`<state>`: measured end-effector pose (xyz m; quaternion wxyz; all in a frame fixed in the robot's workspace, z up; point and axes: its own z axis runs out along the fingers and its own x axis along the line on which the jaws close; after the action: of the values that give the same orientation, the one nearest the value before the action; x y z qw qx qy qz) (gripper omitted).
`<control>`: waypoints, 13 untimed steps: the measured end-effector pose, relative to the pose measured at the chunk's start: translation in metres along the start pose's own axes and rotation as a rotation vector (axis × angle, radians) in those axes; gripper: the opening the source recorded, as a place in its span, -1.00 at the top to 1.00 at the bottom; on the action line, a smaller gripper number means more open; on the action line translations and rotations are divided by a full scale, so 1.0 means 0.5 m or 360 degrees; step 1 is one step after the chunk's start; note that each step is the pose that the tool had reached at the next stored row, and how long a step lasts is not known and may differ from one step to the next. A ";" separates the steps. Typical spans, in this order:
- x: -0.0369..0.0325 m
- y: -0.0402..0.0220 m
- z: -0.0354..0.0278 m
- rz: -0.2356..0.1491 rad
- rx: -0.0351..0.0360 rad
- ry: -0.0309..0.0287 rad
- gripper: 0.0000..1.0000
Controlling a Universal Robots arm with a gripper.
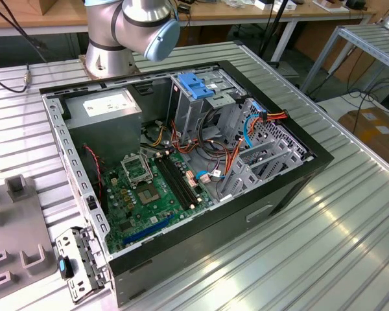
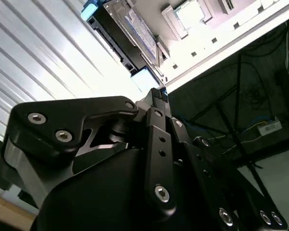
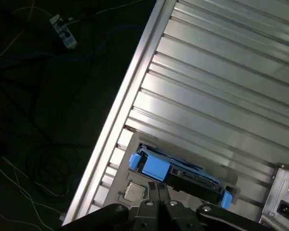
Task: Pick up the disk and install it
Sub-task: 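Pick up the disk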
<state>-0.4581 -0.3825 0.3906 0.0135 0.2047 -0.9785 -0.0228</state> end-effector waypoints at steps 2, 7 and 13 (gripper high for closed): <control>0.000 0.000 0.000 -0.0054 0.0001 0.00028 0.79; 0.000 0.000 0.000 -0.0197 0.0003 0.00099 0.79; 0.000 0.000 0.000 -0.0331 0.0006 0.00167 0.79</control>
<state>-0.4581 -0.3825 0.3906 0.0158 0.3054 -0.9518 -0.0213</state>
